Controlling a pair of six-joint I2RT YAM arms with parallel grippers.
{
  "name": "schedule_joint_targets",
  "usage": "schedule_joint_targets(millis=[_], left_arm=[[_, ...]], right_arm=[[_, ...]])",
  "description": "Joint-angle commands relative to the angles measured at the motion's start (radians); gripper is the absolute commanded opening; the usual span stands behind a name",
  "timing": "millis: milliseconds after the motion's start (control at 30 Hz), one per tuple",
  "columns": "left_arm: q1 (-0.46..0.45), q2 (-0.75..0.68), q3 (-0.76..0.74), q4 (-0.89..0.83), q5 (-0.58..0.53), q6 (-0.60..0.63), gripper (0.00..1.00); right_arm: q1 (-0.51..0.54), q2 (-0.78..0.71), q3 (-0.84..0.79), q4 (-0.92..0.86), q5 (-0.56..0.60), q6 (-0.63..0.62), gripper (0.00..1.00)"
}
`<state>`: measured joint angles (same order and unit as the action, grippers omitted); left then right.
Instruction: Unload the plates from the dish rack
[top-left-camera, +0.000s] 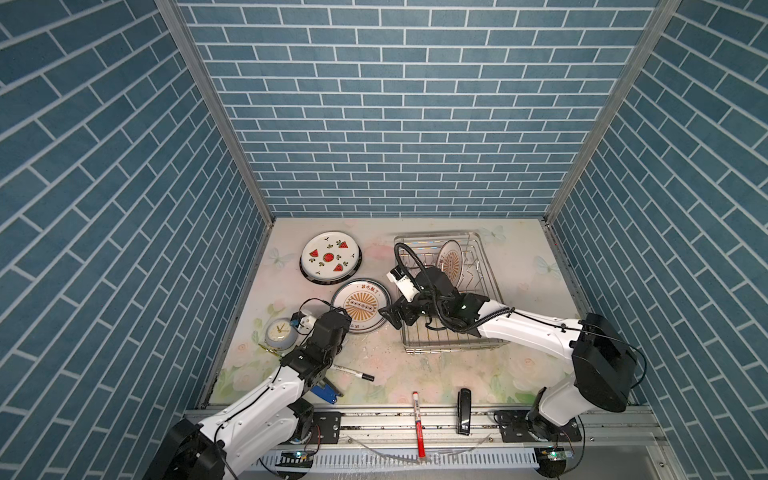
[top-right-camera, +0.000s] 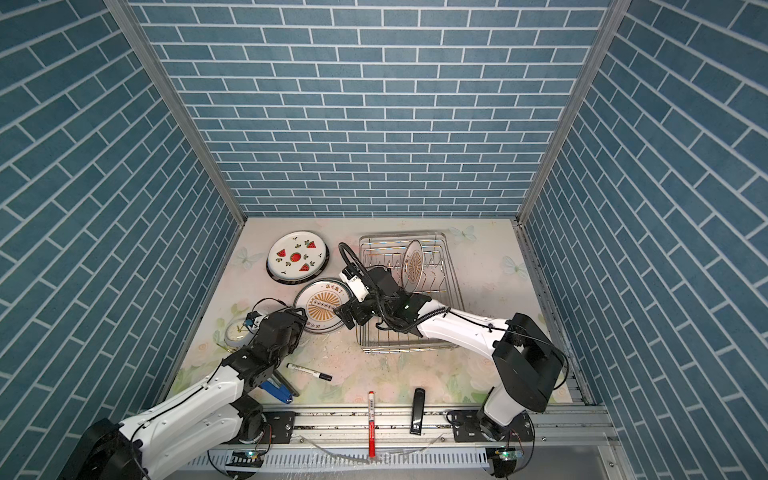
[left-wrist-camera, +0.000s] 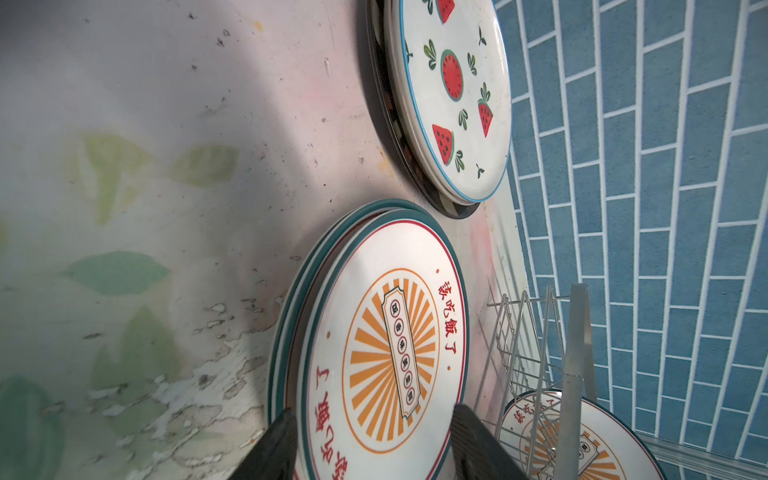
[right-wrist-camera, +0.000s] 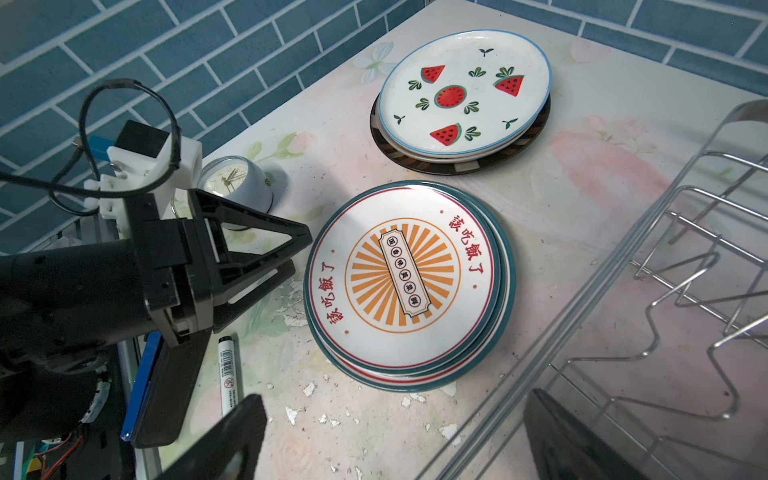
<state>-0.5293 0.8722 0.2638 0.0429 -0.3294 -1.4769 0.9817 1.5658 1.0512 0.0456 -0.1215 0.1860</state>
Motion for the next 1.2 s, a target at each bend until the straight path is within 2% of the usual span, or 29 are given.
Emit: schedule_joint_targets(millis=[0,33,100,133,367,467,567,700,767,867,933,1067,1167], left_arm=[[0.004,-0.025,0.008,-0.032,-0.035,0.055,0.67],[0.004,-0.032,0.013,-0.032,-0.039,0.077,0.73],[0.003,-0.047,0.023,-0.026,-0.034,0.143,0.95],[0.003,-0.052,0.023,-0.005,-0.026,0.178,0.99],[0.001,-0.089,-0.016,0.132,0.05,0.293,1.0],[0.002,-0.11,-0.026,0.208,0.088,0.411,1.0],[0.002,-0.114,-0.074,0.407,0.197,0.541,1.0],[-0.001,-0.089,-0.118,0.673,0.375,0.62,1.0],[-0.01,-0.065,-0.102,0.715,0.444,0.641,1.0],[-0.06,-0.015,-0.073,0.771,0.484,0.697,1.0],[-0.104,0.026,-0.055,0.822,0.497,0.742,1.0],[-0.153,0.11,-0.018,0.913,0.579,0.784,1.0],[-0.182,0.133,-0.01,0.968,0.597,0.823,1.0]], right_arm=[[0.006,-0.057,-0.041,0.049,0.06,-0.023,0.97],[0.006,-0.067,-0.051,0.06,0.077,-0.019,0.98],[0.006,-0.095,-0.072,0.076,0.131,-0.003,0.99],[0.005,-0.107,-0.083,0.085,0.161,0.002,0.99],[0.003,-0.235,-0.194,0.184,0.338,0.035,0.99],[-0.003,-0.279,-0.204,0.15,0.395,0.03,0.99],[-0.037,-0.319,-0.173,0.023,0.444,0.062,0.99],[-0.134,-0.378,-0.132,-0.167,0.389,0.138,0.99],[-0.142,-0.411,-0.144,-0.19,0.458,0.14,0.99],[-0.155,-0.462,-0.189,-0.149,0.59,0.133,0.99],[-0.176,-0.486,-0.213,-0.119,0.604,0.106,0.99],[-0.214,-0.485,-0.216,-0.125,0.677,0.14,0.98],[-0.242,-0.46,-0.189,-0.143,0.672,0.141,0.98]])
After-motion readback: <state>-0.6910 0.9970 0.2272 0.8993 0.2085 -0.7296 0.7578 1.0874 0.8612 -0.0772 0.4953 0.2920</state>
